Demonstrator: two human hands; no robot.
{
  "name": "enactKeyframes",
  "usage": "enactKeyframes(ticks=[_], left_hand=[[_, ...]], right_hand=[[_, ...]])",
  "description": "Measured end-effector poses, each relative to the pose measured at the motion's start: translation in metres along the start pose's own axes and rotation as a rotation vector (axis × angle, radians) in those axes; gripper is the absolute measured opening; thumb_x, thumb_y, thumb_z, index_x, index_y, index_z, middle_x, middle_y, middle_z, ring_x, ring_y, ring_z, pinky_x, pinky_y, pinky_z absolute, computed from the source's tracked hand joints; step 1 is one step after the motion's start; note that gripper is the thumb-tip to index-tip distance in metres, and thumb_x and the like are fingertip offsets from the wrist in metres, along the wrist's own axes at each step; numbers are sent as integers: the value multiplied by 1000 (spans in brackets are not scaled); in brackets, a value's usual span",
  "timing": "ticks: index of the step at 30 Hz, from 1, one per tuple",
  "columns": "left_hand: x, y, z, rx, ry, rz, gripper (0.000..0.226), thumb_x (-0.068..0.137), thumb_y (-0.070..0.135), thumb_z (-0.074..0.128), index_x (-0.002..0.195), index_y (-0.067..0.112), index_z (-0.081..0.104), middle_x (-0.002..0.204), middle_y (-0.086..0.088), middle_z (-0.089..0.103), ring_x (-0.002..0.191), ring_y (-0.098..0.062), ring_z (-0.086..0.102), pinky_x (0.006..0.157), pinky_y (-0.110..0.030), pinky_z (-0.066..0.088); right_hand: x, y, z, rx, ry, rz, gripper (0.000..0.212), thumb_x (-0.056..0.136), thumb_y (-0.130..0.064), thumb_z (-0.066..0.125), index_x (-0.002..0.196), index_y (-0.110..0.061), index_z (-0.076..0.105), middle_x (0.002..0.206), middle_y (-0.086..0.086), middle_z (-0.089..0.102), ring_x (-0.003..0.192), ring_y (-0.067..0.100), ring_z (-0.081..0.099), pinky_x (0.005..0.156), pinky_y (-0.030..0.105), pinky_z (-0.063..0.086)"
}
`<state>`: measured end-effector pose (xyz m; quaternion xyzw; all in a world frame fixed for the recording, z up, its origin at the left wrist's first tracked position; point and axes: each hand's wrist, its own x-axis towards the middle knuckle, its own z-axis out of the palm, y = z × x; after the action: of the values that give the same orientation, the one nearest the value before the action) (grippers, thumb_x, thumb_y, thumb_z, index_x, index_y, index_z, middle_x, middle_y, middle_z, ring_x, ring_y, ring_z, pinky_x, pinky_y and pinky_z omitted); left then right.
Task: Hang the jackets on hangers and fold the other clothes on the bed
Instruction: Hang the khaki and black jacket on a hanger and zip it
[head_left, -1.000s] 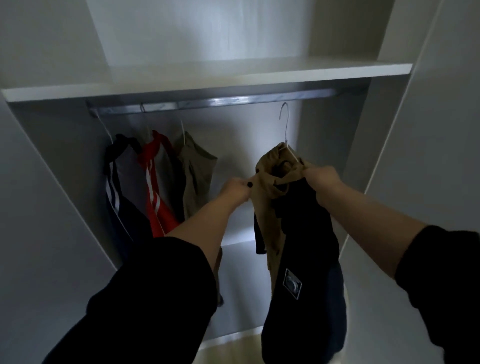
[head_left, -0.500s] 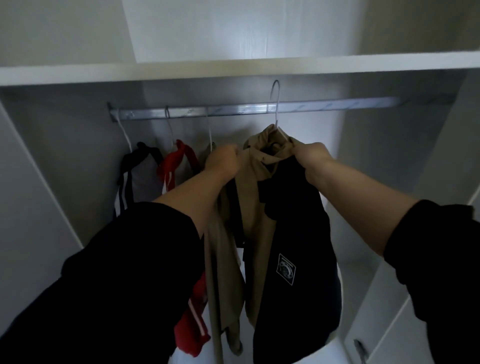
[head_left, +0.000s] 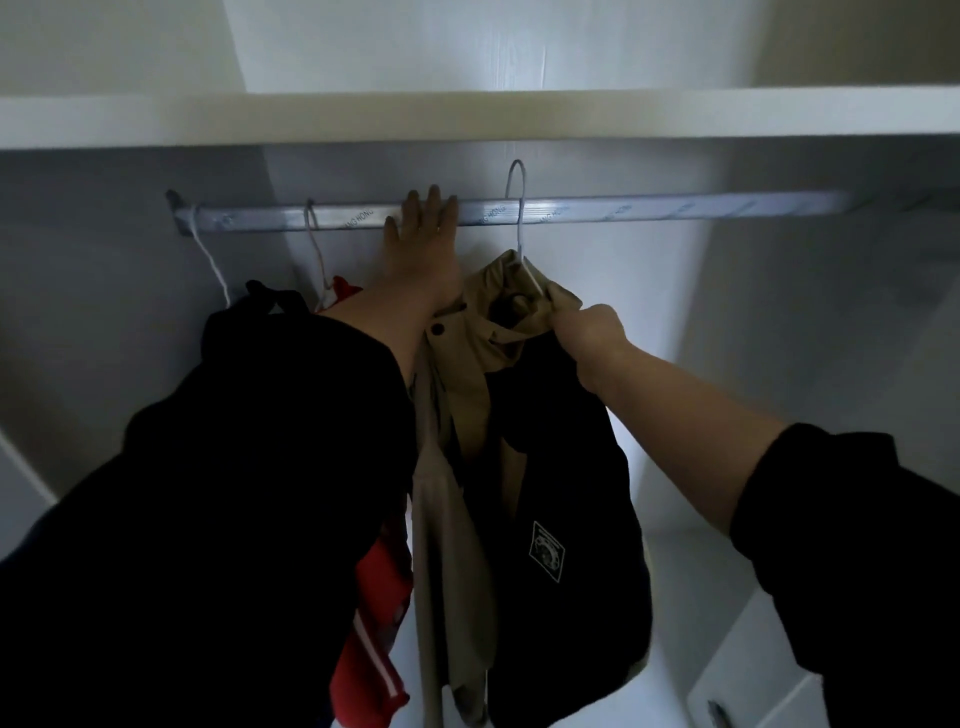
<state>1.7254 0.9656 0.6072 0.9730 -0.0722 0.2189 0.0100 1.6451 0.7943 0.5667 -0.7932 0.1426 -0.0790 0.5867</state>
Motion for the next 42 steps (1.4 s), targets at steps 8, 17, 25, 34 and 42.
enactKeyframes(ticks=[8,17,25,34,42], left_hand=[[3,-4,13,-1,33,29,95,89,27,60,152,14,-9,160,-6,-11,146,-33,-10,114,-51,20],[-9,1,-6,-71,-65,33,89,89,34,57,152,13,-3,159,-13,-5,146,-35,-3,116,-49,17],[-108,34,9,-367,-257,73,76,90,26,57,152,16,14,157,-9,18,142,-30,22,115,-44,26],[-211,117,-20,-371,-213,328,66,92,27,51,150,15,21,158,-9,12,146,-26,7,117,-42,18],[-312,221,-63,-421,-231,538,75,94,38,48,153,22,4,161,-6,-3,147,-26,-7,118,-48,10]], right_hand=[[0,21,17,-20,-147,114,44,98,-27,50,126,6,52,124,20,58,113,33,58,99,38,47],[-9,40,17,-240,-140,11,33,99,-37,40,81,-12,52,80,1,55,73,18,54,66,22,40],[-57,52,-23,-375,-43,-60,24,95,-25,46,82,-8,58,78,8,62,61,19,56,60,29,47],[-164,89,-125,-499,243,-86,29,93,-18,51,119,-7,57,116,9,61,90,21,56,75,26,39],[-295,132,-230,-608,477,-20,43,91,-16,56,130,-1,49,130,17,51,121,34,46,99,37,37]])
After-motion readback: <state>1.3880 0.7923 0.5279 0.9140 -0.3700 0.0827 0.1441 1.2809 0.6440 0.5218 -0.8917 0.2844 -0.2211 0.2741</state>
